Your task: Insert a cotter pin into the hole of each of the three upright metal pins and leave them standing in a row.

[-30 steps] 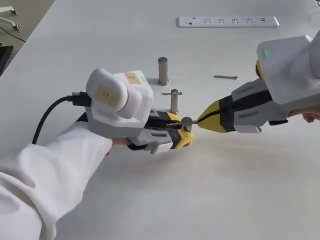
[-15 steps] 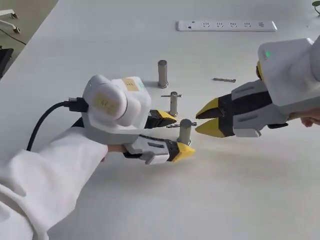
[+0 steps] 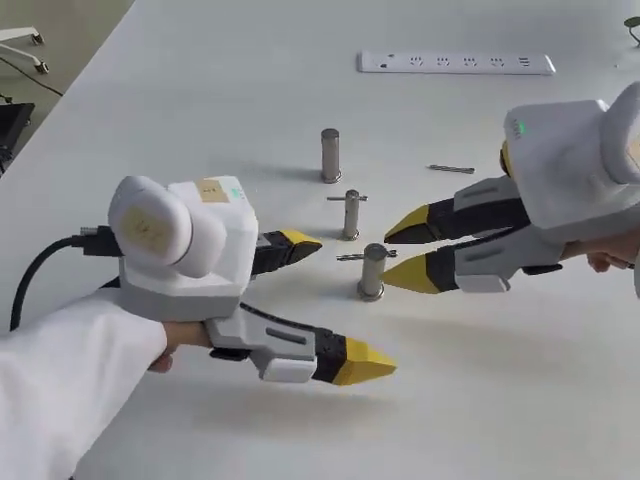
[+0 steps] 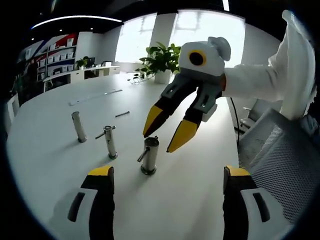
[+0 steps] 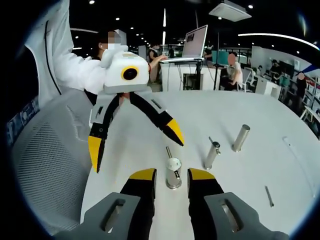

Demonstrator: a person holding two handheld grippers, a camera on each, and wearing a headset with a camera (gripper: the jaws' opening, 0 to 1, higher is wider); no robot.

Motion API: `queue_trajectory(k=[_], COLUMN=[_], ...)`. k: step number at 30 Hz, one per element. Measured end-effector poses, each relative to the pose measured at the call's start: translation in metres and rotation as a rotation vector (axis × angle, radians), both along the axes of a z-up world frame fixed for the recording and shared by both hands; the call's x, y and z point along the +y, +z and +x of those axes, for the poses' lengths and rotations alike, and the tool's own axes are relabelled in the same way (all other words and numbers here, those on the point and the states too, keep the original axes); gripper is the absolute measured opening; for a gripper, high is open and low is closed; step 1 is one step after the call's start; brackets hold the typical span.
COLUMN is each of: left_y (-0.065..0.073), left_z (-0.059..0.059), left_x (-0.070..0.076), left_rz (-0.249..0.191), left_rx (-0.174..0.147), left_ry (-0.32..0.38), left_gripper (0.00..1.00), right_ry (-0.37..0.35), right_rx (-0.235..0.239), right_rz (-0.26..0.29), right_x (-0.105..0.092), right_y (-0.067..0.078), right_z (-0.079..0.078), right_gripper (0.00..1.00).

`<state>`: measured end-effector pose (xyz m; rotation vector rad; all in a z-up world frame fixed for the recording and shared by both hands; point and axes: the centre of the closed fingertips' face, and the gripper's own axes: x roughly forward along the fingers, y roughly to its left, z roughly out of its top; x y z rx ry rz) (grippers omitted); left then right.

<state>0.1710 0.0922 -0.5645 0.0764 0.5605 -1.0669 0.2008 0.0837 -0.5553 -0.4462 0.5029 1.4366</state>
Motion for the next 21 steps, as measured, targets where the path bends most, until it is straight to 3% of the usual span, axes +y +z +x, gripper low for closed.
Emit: queue_trajectory(k=[4,9,12,15,21], left_y=[0.001,0.003,0.012,0.017,0.017], left_z=[-0.011,-0.019,-0.02,-0.021,-0.02], left_x=[0.007,0.014,0.016,0.02,0.032], left_rz=[-0.014,-0.039,-0.073,-0.088,-0.079], left_rx=[0.013,0.034,0.007,0.012,0.002], left_ry=[0.003,0.023,0.045,0.05,0.065], left_gripper=[0.99,0.99,0.99,0.99,0.99], right_ry=[0.005,0.005,-0.017,-0.018,-0.027], right_rx=[-0.004,-0.007,-0.003,-0.007,-0.01], right_rz=[-0.005,-0.016,-0.028,-0.034,-0.03], right_x=[0.004,0.005,0.005,0.008,0.013], right_y=[-0.002,-0.005,-0.009,-0.01,-0.009], right_z=[-0.001,0.002,0.007,0.008,0.01], right_gripper=[0.21,0.21,0.2,0.2,0.17])
